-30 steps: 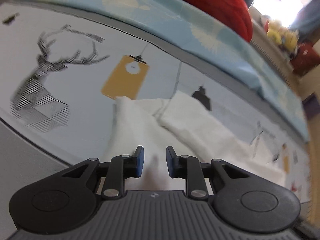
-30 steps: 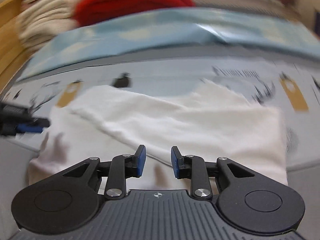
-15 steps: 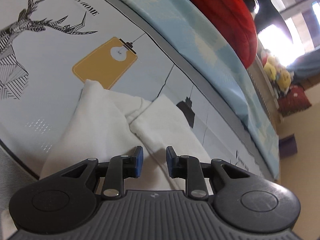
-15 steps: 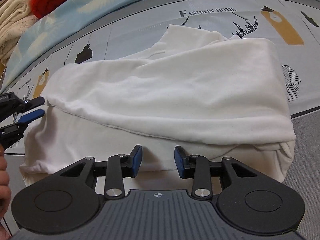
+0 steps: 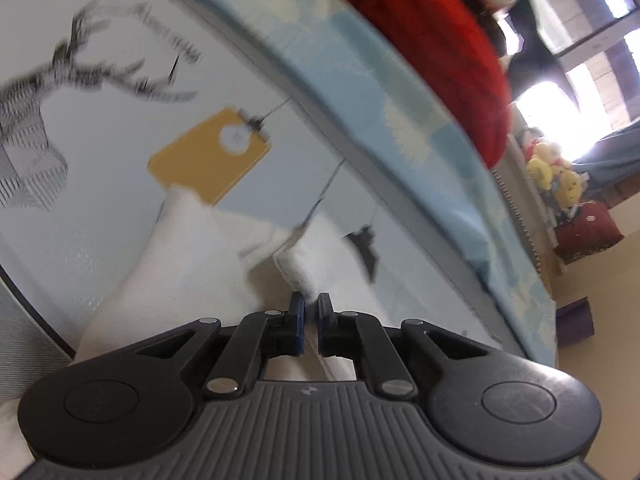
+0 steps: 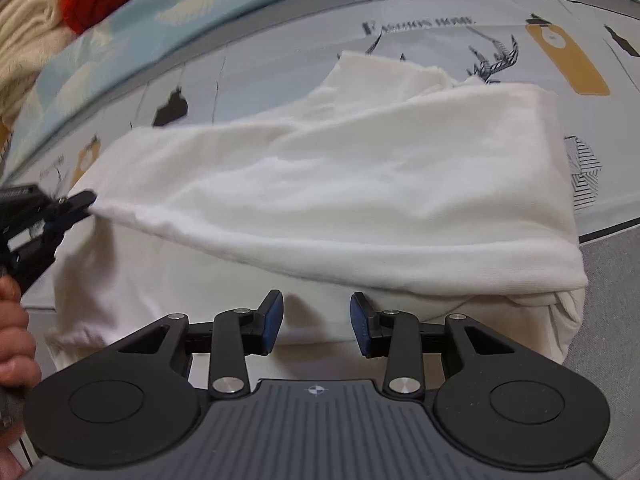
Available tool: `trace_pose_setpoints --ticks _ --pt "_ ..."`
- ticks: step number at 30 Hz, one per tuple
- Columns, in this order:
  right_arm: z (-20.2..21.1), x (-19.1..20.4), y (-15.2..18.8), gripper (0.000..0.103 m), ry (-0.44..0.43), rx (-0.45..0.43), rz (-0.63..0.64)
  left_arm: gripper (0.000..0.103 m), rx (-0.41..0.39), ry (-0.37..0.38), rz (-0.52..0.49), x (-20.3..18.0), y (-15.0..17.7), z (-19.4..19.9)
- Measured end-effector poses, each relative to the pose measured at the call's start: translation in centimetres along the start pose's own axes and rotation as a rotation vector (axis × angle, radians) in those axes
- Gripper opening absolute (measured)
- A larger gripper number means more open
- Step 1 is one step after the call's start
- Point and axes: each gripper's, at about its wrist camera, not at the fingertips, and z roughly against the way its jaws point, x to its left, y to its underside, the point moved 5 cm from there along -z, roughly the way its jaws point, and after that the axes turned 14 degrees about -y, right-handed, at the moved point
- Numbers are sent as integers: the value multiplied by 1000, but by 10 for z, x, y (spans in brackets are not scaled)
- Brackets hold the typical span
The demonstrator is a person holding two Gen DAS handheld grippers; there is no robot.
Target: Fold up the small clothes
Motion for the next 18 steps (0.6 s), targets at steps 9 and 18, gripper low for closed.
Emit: trace_pose_setpoints --ticks 9,18 --pt "32 15 -10 40 -62 -92 15 7 -97 -178 -60 21 15 89" --pt "46 12 -6 43 -24 -65 51 16 -14 -353 41 79 7 85"
